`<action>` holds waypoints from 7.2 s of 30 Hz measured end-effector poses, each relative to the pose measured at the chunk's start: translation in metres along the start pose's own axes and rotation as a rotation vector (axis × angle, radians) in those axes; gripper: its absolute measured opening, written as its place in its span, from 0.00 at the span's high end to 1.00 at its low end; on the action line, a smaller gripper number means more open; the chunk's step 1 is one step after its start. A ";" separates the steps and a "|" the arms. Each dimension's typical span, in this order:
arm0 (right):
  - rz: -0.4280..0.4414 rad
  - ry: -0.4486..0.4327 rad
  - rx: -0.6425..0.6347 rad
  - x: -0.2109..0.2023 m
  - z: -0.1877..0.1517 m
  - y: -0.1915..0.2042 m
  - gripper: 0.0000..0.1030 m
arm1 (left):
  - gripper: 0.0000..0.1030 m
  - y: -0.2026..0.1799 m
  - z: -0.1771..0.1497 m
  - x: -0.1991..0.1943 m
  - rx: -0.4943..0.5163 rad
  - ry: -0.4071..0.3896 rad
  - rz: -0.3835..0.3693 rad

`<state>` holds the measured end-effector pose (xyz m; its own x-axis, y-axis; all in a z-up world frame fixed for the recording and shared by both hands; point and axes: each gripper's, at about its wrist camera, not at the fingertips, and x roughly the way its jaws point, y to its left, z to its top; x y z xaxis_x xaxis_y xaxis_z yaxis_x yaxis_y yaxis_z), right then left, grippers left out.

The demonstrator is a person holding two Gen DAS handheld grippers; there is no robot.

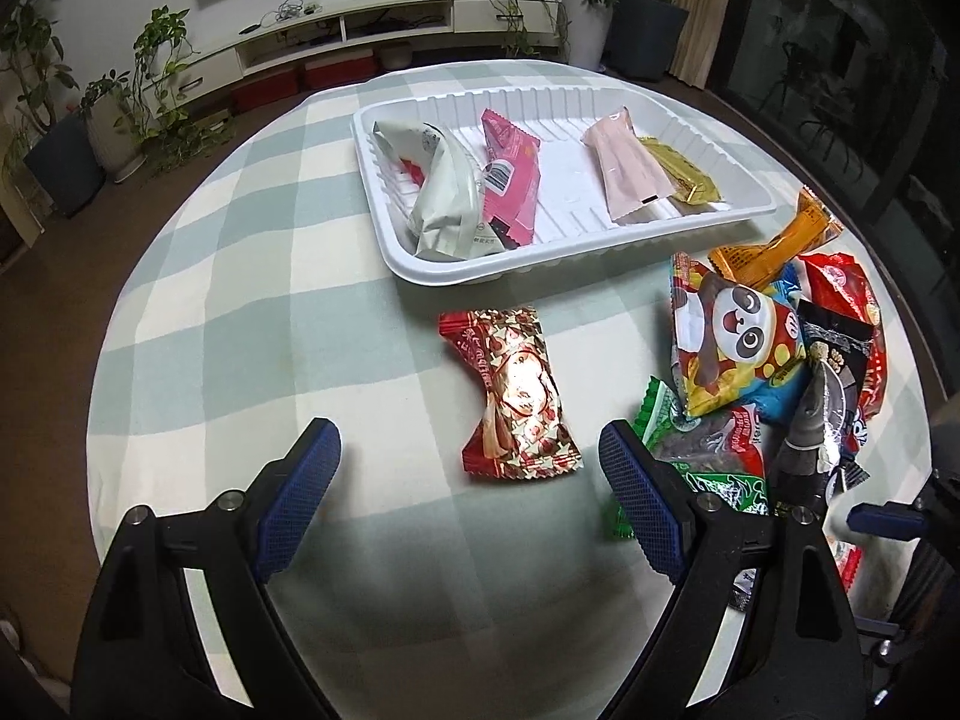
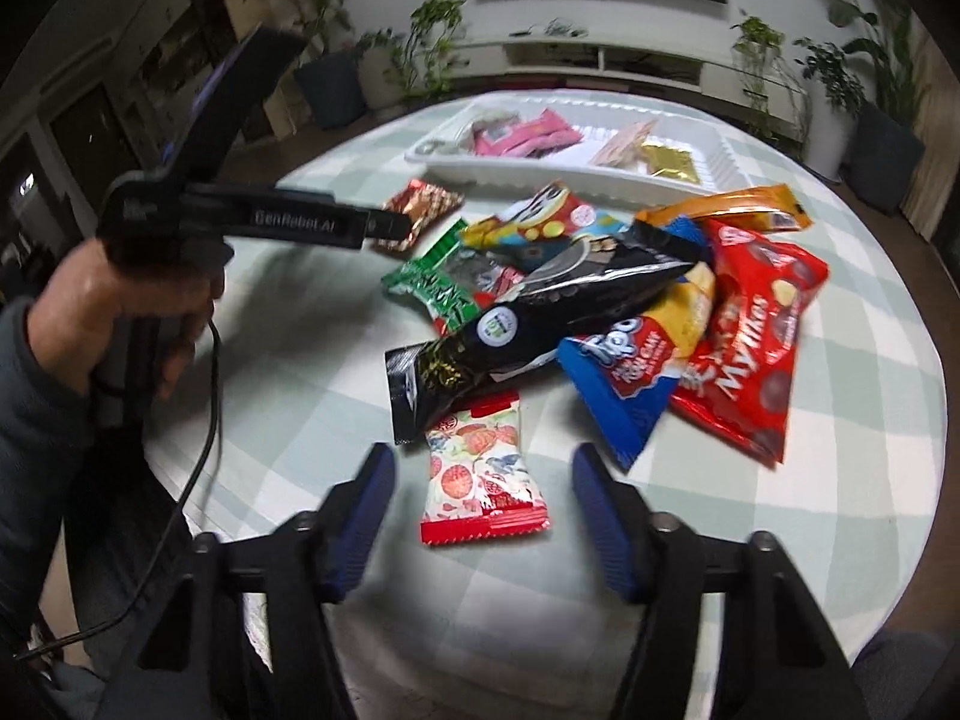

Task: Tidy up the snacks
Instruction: 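Withdraw both tools from the tray back toward the remaining snacks, then grasp the red-gold heart candy with the left tool while the right tool grasps the fruit candy packet, then carry both candies over the tray and open both tools to drop them, then move both tools back to the snack pile, left tool reaching the black packet, then grasp the black packet with the left tool while the right tool grasps the red Mylikes bag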

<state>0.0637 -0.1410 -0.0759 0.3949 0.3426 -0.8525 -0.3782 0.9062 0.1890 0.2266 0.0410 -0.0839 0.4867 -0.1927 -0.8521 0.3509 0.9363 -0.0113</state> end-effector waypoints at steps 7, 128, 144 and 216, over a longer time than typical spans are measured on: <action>-0.029 0.056 -0.076 0.016 -0.003 0.012 0.52 | 0.15 0.000 0.011 0.014 0.034 0.042 0.018; -0.073 0.079 0.203 0.104 0.204 -0.166 0.63 | 0.61 -0.046 0.149 0.091 0.002 -0.043 -0.099; -0.074 0.005 0.248 0.078 0.206 -0.170 0.29 | 0.14 -0.043 0.139 0.055 -0.016 -0.097 -0.125; 0.056 -0.161 0.427 -0.039 -0.019 -0.121 0.16 | 0.80 -0.129 -0.020 -0.013 0.256 0.052 -0.332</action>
<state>0.0782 -0.2685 -0.0742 0.5220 0.3973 -0.7548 -0.0370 0.8946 0.4453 0.1589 -0.0719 -0.0818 0.2747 -0.4501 -0.8496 0.6727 0.7213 -0.1646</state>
